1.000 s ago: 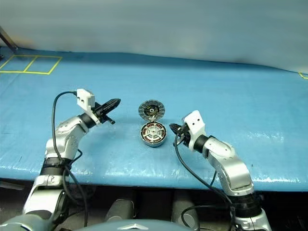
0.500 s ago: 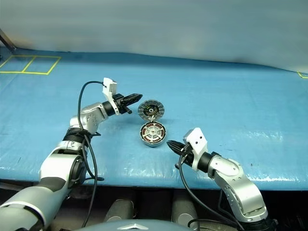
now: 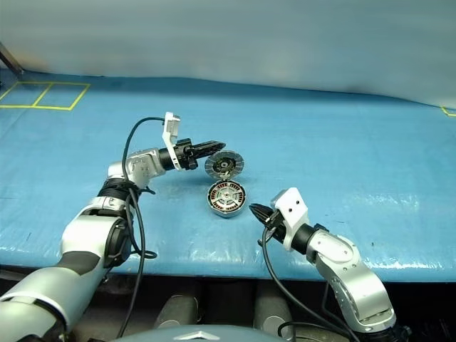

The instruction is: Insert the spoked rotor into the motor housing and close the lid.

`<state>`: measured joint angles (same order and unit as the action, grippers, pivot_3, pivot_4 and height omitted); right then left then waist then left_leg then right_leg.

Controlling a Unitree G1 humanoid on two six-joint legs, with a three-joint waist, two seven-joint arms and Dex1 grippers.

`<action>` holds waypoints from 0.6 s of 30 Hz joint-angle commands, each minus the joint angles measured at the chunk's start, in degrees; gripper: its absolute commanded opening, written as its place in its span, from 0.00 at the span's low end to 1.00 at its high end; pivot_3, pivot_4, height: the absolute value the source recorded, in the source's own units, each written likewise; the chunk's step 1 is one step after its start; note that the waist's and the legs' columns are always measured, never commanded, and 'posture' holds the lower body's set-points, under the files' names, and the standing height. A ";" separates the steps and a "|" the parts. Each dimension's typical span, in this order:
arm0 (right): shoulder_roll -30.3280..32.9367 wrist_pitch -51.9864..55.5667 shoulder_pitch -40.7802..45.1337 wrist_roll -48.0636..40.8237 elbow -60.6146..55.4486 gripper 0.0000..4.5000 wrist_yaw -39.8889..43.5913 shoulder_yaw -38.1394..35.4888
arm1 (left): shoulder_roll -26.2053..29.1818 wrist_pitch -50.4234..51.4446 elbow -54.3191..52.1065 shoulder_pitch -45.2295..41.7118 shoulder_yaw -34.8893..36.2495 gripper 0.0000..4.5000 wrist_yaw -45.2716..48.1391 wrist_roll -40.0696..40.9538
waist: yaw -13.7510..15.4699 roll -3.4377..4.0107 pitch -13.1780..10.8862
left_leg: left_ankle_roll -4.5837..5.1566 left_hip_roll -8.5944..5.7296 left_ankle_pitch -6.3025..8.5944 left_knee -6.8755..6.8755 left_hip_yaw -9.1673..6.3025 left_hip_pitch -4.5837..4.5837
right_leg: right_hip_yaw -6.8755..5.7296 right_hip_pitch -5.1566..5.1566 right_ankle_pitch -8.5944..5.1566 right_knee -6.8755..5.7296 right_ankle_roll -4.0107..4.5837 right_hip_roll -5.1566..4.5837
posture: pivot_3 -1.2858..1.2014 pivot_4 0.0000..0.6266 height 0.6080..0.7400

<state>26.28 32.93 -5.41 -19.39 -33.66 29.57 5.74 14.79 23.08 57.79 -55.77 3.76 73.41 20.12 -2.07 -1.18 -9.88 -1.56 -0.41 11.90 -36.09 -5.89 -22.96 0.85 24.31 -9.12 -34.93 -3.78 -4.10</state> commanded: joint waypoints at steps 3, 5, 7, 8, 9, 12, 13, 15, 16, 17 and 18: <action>-0.44 -1.21 1.65 -0.05 -1.99 0.00 -0.43 -0.22 | 0.80 1.07 -4.26 0.98 -3.70 0.00 3.53 -2.90 | 0.01 0.00 0.00 | 0.00 0.00 0.00 0.00 0.00 0.00 | 0.00 0.00 0.00 -0.01 0.00 0.00 | 0.52 0.24 1.00; -0.43 -1.26 1.72 0.13 -1.54 0.00 -0.43 -0.09 | 0.95 1.78 -5.43 1.61 -4.10 0.00 4.41 -2.73 | 0.02 0.00 0.00 | 0.00 0.00 0.00 0.00 0.00 0.00 | 0.00 0.00 0.00 0.00 0.00 0.00 | 0.52 0.24 1.00; -0.45 -1.23 1.74 0.19 -1.30 0.00 -0.47 -0.06 | 1.12 2.35 -6.87 2.48 -4.54 0.00 5.19 -2.66 | 0.00 0.00 0.00 | 0.00 0.00 0.00 0.00 0.00 0.00 | 0.00 0.00 0.00 -0.01 0.00 0.00 | 0.52 0.24 1.00; -0.47 -1.22 1.74 0.19 -1.26 0.00 -0.47 -0.08 | 1.21 2.63 -7.62 2.99 -4.73 0.00 5.49 -2.61 | 0.01 0.00 0.00 | 0.00 0.00 0.00 0.00 0.00 0.00 | 0.00 0.00 0.00 0.00 0.00 0.00 | 0.52 0.24 1.00; -0.48 -1.21 1.72 0.21 -1.24 0.00 -0.47 -0.10 | 1.28 2.91 -8.30 3.42 -4.83 0.00 5.67 -2.56 | 0.01 0.00 0.00 | 0.00 0.00 0.00 0.00 0.00 0.00 | 0.00 0.00 0.00 0.00 0.00 0.00 | 0.52 0.24 1.00; -0.42 -1.21 1.84 0.33 -0.87 0.00 -0.48 -0.24 | 1.59 3.76 -10.08 4.76 -5.48 0.00 6.07 -2.75 | 0.04 0.00 0.00 | 0.00 0.00 0.00 0.00 -0.01 0.00 | 0.00 0.00 0.00 -0.01 0.00 0.00 | 0.52 0.24 1.00; -0.42 -1.19 1.94 0.37 -0.72 0.00 -0.51 -0.31 | 1.67 3.98 -10.48 5.10 -5.68 0.00 6.18 -2.83 | 0.03 0.00 0.00 | 0.00 0.00 0.00 0.00 -0.01 0.00 | 0.00 0.00 0.00 -0.01 0.00 0.00 | 0.52 0.24 1.00; -0.50 -1.18 2.15 0.51 -0.51 0.00 -0.68 -0.40 | 1.87 4.14 -11.54 6.17 -6.49 0.00 6.45 -3.29 | 0.01 0.00 0.00 | 0.00 0.00 0.00 0.00 0.00 0.00 | 0.01 0.00 0.00 -0.01 0.00 0.00 | 0.52 0.24 1.00; -0.57 -1.19 2.25 0.64 -0.44 0.00 -0.85 -0.37 | 1.96 4.15 -12.09 6.80 -6.94 0.00 6.57 -3.60 | -0.01 0.01 0.00 | 0.00 0.00 0.00 0.00 0.00 0.01 | 0.00 0.00 0.00 -0.01 0.00 0.00 | 0.52 0.24 1.00; -0.62 -1.20 2.32 0.71 -0.38 0.00 -0.99 -0.34 | 2.04 4.20 -12.53 7.26 -7.26 0.00 6.62 -3.78 | 0.00 0.00 0.00 | 0.00 0.00 0.00 0.00 0.00 0.01 | 0.01 0.00 0.00 -0.01 0.00 0.00 | 0.52 0.24 1.00; -0.68 -1.16 2.43 0.81 -0.31 0.00 -1.18 -0.30 | 2.12 4.15 -12.92 7.70 -7.64 0.00 6.60 -4.04 | 0.01 0.00 0.00 | 0.00 0.00 0.00 0.00 -0.01 0.01 | 0.00 0.00 0.00 -0.02 0.00 0.00 | 0.52 0.24 1.00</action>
<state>26.13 32.90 -3.57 -18.37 -33.05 28.60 6.14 16.40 27.14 47.16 -48.16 -3.21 79.33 16.36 -2.06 -1.17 -9.88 -1.56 -0.41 11.90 -36.10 -5.90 -22.95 0.86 24.31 -9.12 -34.95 -3.78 -4.09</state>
